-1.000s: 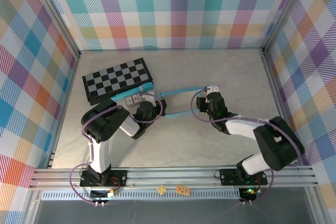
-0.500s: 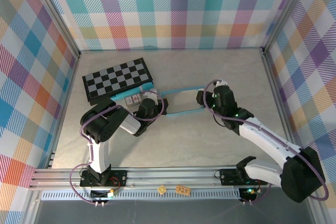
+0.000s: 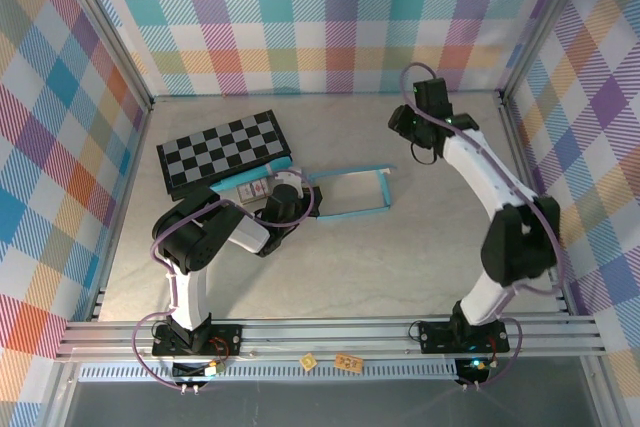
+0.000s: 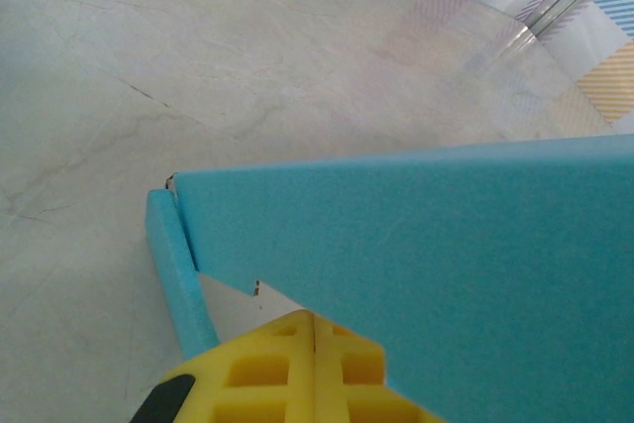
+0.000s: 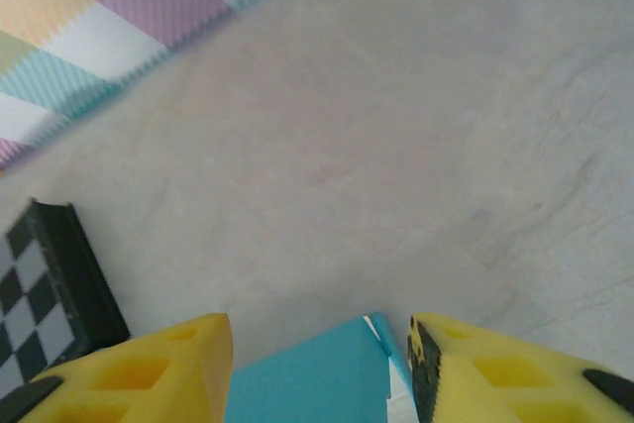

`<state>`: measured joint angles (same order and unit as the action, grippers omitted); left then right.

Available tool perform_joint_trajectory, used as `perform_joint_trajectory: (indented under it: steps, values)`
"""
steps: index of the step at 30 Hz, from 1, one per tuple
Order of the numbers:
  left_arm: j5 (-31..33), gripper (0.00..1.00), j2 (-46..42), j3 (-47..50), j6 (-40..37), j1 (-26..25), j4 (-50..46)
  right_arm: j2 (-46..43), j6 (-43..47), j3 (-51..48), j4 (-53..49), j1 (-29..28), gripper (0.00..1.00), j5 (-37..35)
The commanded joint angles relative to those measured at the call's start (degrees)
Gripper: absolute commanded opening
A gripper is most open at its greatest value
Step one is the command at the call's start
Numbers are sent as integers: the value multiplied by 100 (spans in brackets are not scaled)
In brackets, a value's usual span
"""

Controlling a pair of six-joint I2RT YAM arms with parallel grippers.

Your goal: Fold the paper box

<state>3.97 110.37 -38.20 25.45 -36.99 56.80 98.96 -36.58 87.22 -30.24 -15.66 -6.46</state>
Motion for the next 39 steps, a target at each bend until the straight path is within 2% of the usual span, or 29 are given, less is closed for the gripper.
perform_joint_trajectory:
  steps: [1, 8, 18, 25, 37, 38, 39]
  values:
    - [-46, 0, -50, -81, -125, -71, -367, 525, 197, 541, -1219, 100, 49, 699]
    - [-36, 0, -27, -133, -121, -71, -397, 1201, 261, 757, -1336, 257, 48, 1694]
    - [-62, 0, 15, -239, -131, -71, -450, 1178, -120, 252, -1058, 257, 41, 2271]
    - [-102, 0, 54, -319, -128, -71, -504, 1083, -156, -25, -1030, 261, 40, 2257]
    - [-165, 0, 83, -397, -97, -71, -520, 973, -410, -641, -500, 257, 27, 2340]
    - [-175, 0, 58, -397, -85, -71, -541, 967, -429, -674, -472, 256, 26, 2320]
    - [-192, 5, 18, -403, -65, -71, -582, 947, -435, -694, -447, 256, 26, 2316]
